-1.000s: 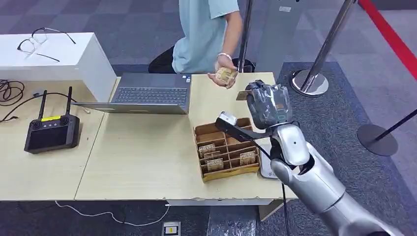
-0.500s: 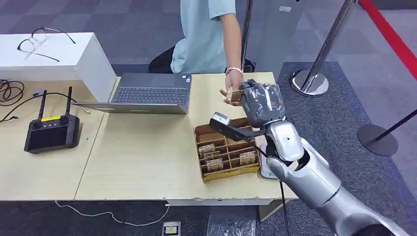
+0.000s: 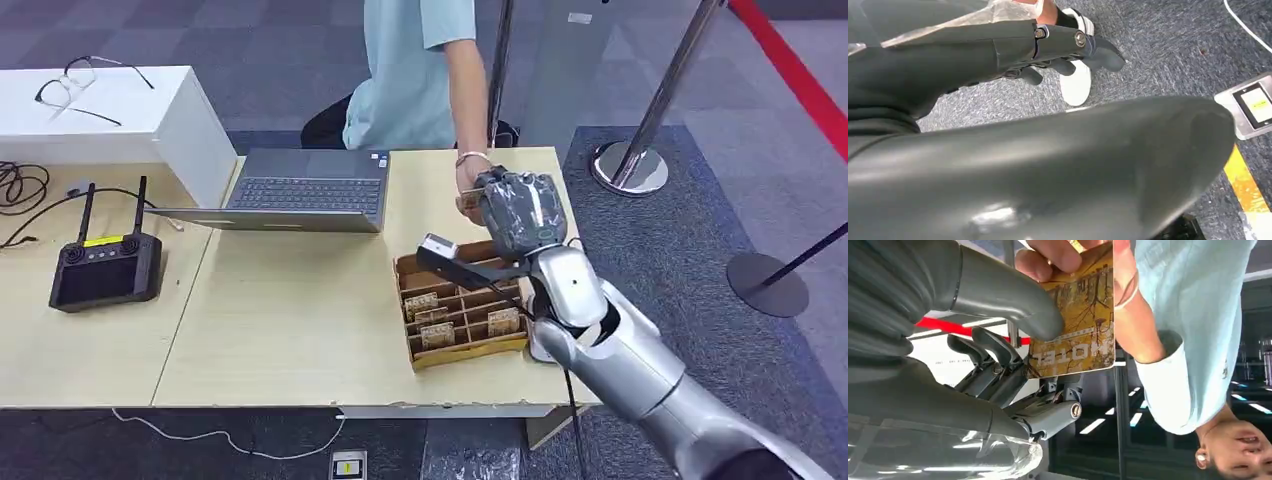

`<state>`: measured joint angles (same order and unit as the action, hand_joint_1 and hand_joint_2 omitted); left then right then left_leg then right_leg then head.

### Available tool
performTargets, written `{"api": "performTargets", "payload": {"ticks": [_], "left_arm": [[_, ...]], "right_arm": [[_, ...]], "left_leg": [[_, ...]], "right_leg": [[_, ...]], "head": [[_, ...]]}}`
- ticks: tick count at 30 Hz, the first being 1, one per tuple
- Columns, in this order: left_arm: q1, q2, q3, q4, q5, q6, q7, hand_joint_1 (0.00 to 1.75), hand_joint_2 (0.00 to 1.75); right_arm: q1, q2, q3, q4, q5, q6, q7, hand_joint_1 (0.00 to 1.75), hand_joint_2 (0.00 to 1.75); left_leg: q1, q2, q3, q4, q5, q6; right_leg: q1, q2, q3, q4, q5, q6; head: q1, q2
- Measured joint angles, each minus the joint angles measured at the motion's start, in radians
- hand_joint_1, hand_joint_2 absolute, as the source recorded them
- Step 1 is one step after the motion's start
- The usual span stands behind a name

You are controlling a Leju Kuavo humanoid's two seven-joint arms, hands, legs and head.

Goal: Pass the card to the sensor for recognition and then transmit it.

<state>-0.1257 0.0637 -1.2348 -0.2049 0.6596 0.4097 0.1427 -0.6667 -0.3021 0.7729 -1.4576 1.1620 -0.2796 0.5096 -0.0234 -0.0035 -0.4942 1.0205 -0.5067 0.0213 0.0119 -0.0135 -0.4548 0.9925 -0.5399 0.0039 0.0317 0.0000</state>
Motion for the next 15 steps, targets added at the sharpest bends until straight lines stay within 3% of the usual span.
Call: {"api": "performTargets", "payload": {"ticks": [4,5,6,15], "left_arm": [[0.000,0.000,0.000,0.000,0.000,-0.001,0.001,0.00,0.00],[0.000,0.000,0.000,0.000,-0.001,-0.001,0.001,0.00,0.00],[0.000,0.000,0.000,0.000,-0.002,-0.001,0.001,0.00,0.00],[0.001,0.008,0.000,0.000,-0.006,-0.008,0.005,0.00,0.00]], "right_arm": [[-0.011,0.013,0.013,0.016,0.000,-0.002,-0.009,1.75,1.75],[-0.012,0.016,0.017,0.021,0.000,-0.003,-0.010,1.55,1.75],[-0.013,0.019,0.019,0.027,-0.001,-0.005,-0.013,0.00,1.75],[0.027,0.015,0.030,0.040,0.047,-0.032,0.019,0.00,1.75]], "left_leg": [[0.000,0.000,0.000,0.000,0.000,0.000],[0.000,0.000,0.000,0.000,0.000,0.000],[0.000,0.000,0.000,0.000,0.000,0.000],[0.000,0.000,0.000,0.000,0.000,0.000]], "right_leg": [[0.000,0.000,0.000,0.000,0.000,0.000],[0.000,0.000,0.000,0.000,0.000,0.000],[0.000,0.000,0.000,0.000,0.000,0.000],[0.000,0.000,-0.001,0.000,0.000,0.000]], "head": [[0.000,0.000],[0.000,0.000],[0.000,0.000],[0.000,0.000]]}}
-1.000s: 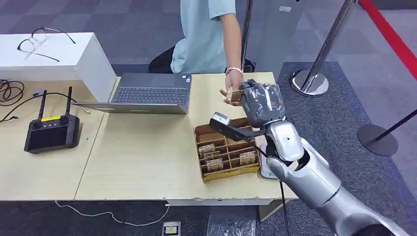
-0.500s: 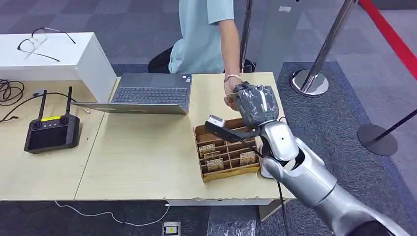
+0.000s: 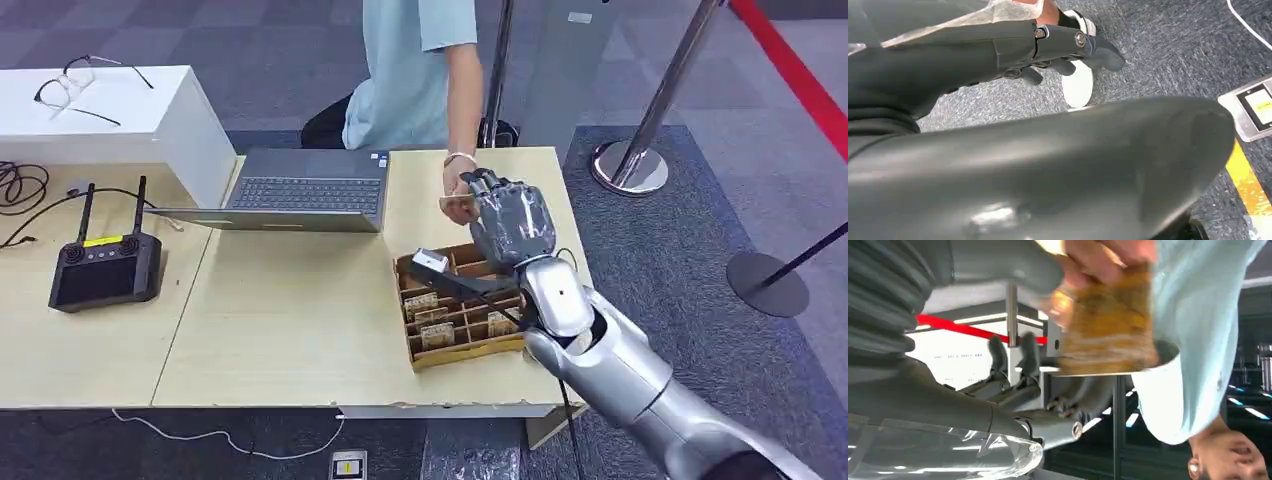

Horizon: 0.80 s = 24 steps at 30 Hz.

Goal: Pass the card to the sensor for recognition and then transmit it.

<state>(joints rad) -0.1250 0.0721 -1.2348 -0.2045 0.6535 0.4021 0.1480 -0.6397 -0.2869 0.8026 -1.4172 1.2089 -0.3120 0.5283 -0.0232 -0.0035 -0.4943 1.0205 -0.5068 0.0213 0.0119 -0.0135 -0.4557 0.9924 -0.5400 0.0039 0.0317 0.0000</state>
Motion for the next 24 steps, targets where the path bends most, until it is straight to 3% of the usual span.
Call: {"api": "performTargets", "payload": {"ticks": [19,24], "left_arm": [[0.003,0.001,0.000,0.000,0.015,-0.003,0.023,0.00,0.00],[0.009,0.001,0.000,0.000,0.032,-0.003,0.035,0.00,0.00]], "right_arm": [[0.122,-0.090,-0.040,-0.166,0.059,0.013,0.042,0.00,1.75],[0.213,-0.156,-0.102,-0.279,0.094,0.090,0.098,0.00,1.75]], "left_leg": [[0.000,0.000,0.000,0.000,0.000,0.000],[0.000,-0.001,-0.001,0.001,0.000,0.000]], "right_leg": [[0.000,0.000,-0.001,0.000,0.000,0.000],[0.000,-0.001,-0.001,-0.001,0.000,0.000]], "head": [[0.000,0.000],[0.000,0.000]]}}
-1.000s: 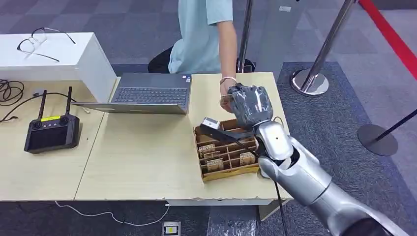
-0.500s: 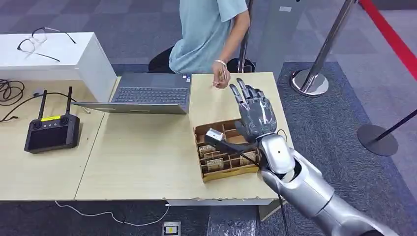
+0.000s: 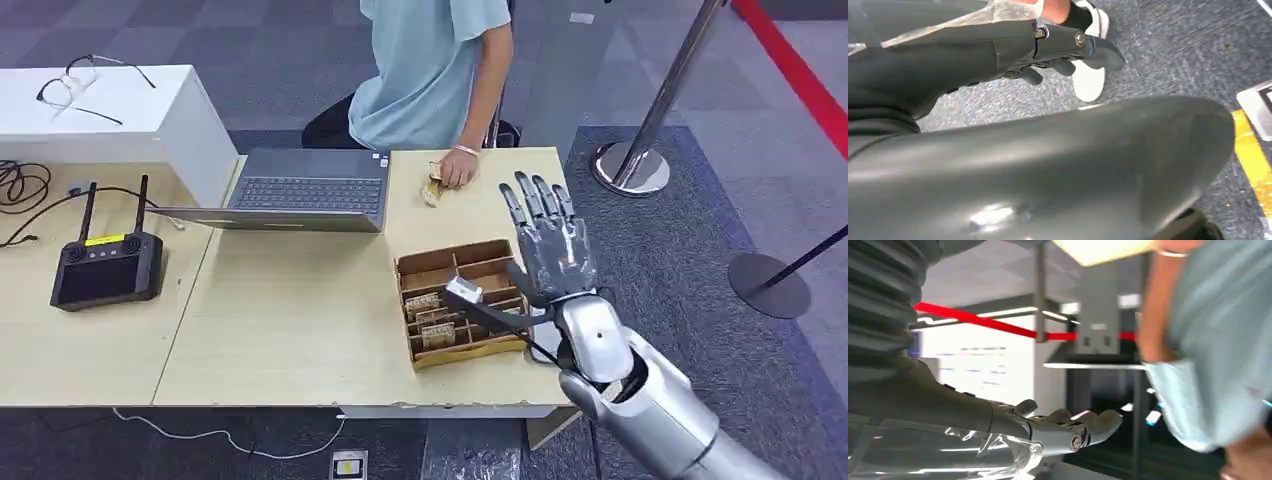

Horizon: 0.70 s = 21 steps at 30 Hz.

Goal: Pass the card to the sensor for recognition and then transmit it.

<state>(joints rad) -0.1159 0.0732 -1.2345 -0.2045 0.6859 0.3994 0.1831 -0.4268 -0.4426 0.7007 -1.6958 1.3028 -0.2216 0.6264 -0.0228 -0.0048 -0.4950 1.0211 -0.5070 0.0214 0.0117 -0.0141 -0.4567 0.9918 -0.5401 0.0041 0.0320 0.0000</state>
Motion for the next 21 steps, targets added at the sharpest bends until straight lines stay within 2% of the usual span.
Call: {"api": "performTargets", "payload": {"ticks": [7,14,21], "left_arm": [[0.008,0.002,0.005,0.001,0.031,0.010,0.014,0.00,0.00],[0.008,0.002,0.023,0.001,0.045,0.014,0.019,0.00,0.00],[0.008,0.002,0.037,0.001,0.055,0.034,0.012,0.00,0.00]], "right_arm": [[0.218,-0.135,-0.192,-0.282,0.015,0.110,0.066,0.00,1.75],[0.387,-0.254,-0.443,-0.523,-0.025,0.203,0.074,0.00,1.75],[0.570,-0.317,-0.696,-0.659,-0.061,0.231,0.055,0.00,1.75]], "left_leg": [[-0.001,0.001,-0.001,0.001,-0.001,0.001],[-0.001,0.001,-0.001,0.000,-0.001,0.001],[-0.001,0.001,-0.001,0.000,-0.001,0.001]], "right_leg": [[-0.001,0.001,-0.001,-0.001,-0.001,0.001],[-0.001,0.001,-0.001,-0.001,0.000,0.001],[-0.001,0.001,-0.001,-0.001,0.000,0.001]], "head": [[0.000,0.000],[0.000,0.000],[0.000,0.000]]}}
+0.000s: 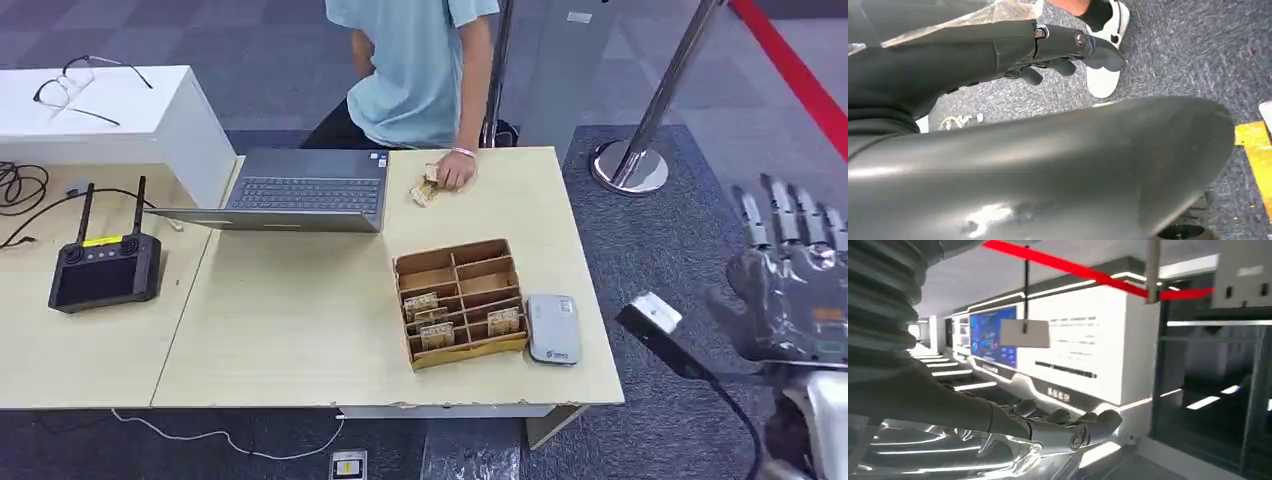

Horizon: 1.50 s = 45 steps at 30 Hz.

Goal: Pass the card to the sensor for recognition and then transmit it.

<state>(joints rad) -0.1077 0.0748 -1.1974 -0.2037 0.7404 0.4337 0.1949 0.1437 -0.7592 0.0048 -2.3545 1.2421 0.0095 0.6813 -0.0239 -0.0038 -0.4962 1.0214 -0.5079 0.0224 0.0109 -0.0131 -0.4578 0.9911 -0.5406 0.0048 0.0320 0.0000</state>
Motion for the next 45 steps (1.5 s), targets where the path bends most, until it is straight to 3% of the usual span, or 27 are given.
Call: {"api": "performTargets", "payload": {"ticks": [6,15,19,26,34,45], "left_arm": [[-0.001,-0.005,0.015,0.000,0.000,0.006,-0.010,0.00,0.00],[-0.004,-0.018,0.025,0.000,0.006,0.010,-0.029,0.00,0.00],[-0.007,-0.022,0.029,0.000,0.000,0.010,-0.037,0.00,0.00],[-0.015,-0.029,0.030,0.000,-0.018,0.008,-0.056,0.00,0.00],[-0.019,-0.031,0.029,0.000,-0.039,0.001,-0.066,0.00,0.00],[-0.018,-0.026,0.026,0.000,-0.066,-0.032,-0.045,0.00,0.00]], "right_arm": [[0.069,-0.007,-0.139,-0.048,-0.014,-0.005,-0.030,0.00,1.75],[0.045,-0.002,-0.131,-0.047,-0.049,-0.051,-0.034,0.00,1.75],[-0.011,0.009,-0.053,-0.024,-0.057,-0.069,-0.035,0.00,1.75],[-0.140,0.051,0.154,0.076,-0.085,-0.098,-0.074,0.00,1.75],[-0.261,0.119,0.362,0.218,-0.151,-0.075,-0.136,0.00,1.75],[-0.294,0.201,0.563,0.416,-0.241,-0.103,-0.152,0.00,1.75]], "left_leg": [[0.000,0.001,0.000,-0.001,0.000,0.000],[0.000,0.000,0.000,-0.001,0.000,0.000],[0.000,0.000,0.000,-0.001,0.000,0.000],[0.000,0.000,0.000,-0.001,0.000,0.000],[0.001,0.000,-0.001,-0.001,0.000,0.000],[0.001,-0.001,-0.002,-0.001,0.000,0.000]], "right_leg": [[0.000,0.000,0.000,0.000,0.000,0.000],[0.000,0.000,0.000,0.000,0.000,0.000],[0.001,0.000,0.000,0.000,0.000,0.000],[0.001,0.000,0.000,0.001,0.000,0.000],[0.001,0.000,0.000,0.001,0.000,-0.001],[0.001,-0.001,0.000,0.001,-0.001,-0.001]], "head": [[0.000,0.000],[0.000,0.000],[0.000,0.000],[0.000,0.000],[0.000,0.000],[0.000,0.000]]}}
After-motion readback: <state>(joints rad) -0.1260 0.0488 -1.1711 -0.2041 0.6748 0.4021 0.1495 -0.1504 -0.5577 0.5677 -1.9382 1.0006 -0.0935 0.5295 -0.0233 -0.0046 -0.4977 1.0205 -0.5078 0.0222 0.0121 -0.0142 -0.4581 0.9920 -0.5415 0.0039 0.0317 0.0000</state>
